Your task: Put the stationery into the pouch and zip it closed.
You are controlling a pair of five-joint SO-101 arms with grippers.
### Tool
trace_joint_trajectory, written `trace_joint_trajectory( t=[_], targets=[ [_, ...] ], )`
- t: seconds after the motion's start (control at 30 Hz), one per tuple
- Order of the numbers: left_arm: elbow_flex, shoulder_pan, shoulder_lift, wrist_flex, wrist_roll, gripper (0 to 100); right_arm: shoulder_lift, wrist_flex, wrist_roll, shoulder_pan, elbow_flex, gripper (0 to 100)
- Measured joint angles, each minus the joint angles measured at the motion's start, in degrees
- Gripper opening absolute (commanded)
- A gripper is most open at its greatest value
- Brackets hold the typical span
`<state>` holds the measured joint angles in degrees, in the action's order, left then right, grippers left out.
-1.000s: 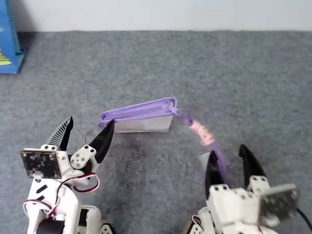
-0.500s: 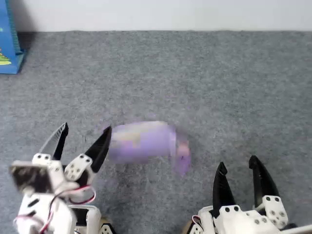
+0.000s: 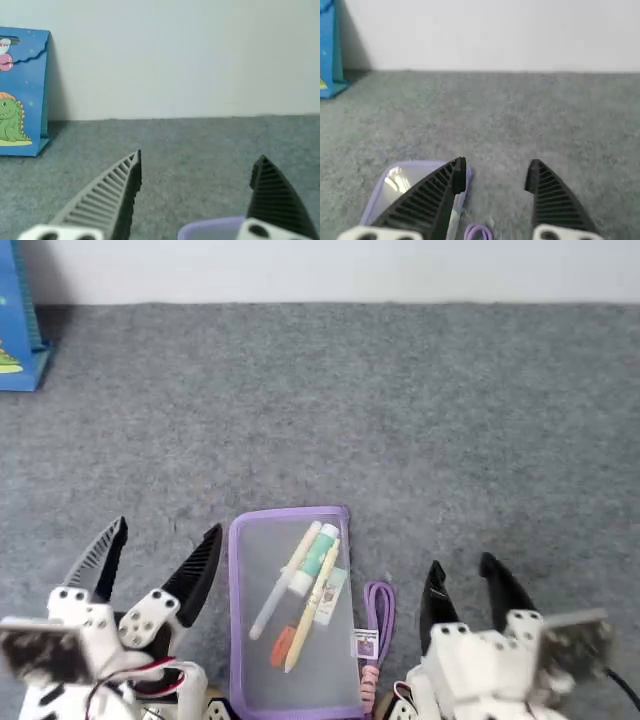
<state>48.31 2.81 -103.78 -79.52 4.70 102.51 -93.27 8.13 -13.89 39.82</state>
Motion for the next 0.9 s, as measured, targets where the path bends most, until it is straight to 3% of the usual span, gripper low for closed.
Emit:
trace_joint_trajectory(
  t=[0.23,0.43,0.67,0.9],
  targets=[
    [7.91,0.00,0.09,0.18,-6.33,1,0.00,6.51,0.00,-0.26,11.96,0.7],
    [17.93,2.37,0.09,5.45,-13.63,1,-0.09,13.45,0.00,-0.26,22.51,0.8],
    [32.88,8.97,0.44,16.44,-14.24,1,-0.26,18.29,-1.76,2.64,28.48,0.8],
    [40.35,9.23,0.44,17.58,-14.33,1,-0.35,25.05,-3.78,9.93,41.23,0.8]
  ],
)
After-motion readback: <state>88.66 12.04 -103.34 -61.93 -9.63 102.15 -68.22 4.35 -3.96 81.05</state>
